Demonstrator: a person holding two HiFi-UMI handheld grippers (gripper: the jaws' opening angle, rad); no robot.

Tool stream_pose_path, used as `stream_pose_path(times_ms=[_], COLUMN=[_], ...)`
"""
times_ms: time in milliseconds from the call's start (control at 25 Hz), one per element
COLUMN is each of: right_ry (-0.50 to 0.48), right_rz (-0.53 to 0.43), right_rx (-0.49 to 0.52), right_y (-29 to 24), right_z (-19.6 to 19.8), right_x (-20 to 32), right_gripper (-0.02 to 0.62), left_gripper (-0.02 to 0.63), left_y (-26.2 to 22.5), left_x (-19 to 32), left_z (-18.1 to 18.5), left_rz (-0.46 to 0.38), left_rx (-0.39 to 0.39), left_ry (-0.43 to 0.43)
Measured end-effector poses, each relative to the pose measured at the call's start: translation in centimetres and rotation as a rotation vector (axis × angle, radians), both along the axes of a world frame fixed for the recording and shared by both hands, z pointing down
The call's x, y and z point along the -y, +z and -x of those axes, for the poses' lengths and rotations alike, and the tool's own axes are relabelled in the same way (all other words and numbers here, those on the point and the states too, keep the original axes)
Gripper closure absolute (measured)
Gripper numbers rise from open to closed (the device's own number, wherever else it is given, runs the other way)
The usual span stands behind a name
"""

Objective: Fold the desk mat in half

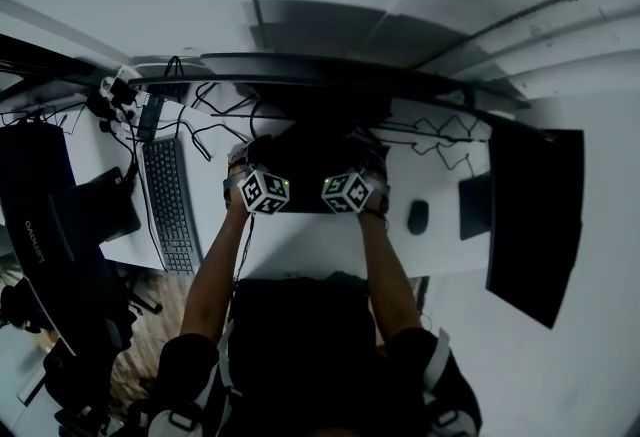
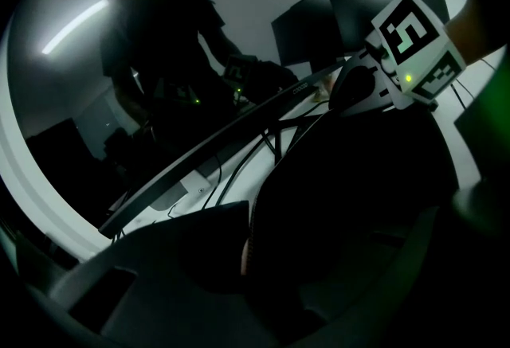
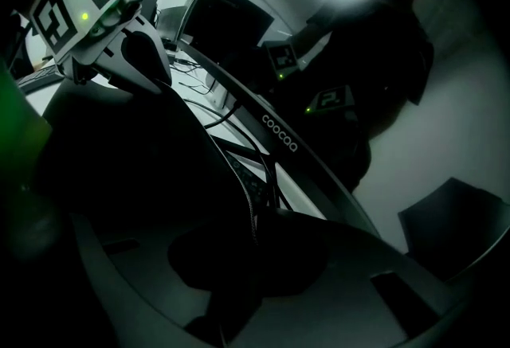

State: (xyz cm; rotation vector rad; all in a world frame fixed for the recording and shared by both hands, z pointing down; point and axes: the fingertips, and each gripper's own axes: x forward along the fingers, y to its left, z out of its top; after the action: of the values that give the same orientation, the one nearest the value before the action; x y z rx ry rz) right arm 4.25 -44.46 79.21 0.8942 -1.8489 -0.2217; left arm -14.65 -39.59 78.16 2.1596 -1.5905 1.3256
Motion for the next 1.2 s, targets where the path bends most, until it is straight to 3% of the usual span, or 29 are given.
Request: stream_pose_path(times_ms=[520, 680, 1200], right_ry=[0.066, 0.086, 0.106], right_rz=[0.030, 0.018, -0.004], right_rx=[0.023, 0.032, 0.053], right_y=[1.5, 1.3, 0.8], right_z=[-0.3, -0.6, -0.8], right_x=[0.7, 1.0, 0.8], right_gripper=[0.500, 0.453, 0.425], left_gripper=[0.398, 0.367, 0.350], left_y=[-0.2, -0.4, -3.1], left_x=[0.8, 0.9, 0.7], left_z=[1.3, 1.8, 4.4], left_rz=[-0.028, -0.036, -0.143], left_rx=[0.061, 0.063, 0.096], left_ry=[-0.072, -0.097, -0.214])
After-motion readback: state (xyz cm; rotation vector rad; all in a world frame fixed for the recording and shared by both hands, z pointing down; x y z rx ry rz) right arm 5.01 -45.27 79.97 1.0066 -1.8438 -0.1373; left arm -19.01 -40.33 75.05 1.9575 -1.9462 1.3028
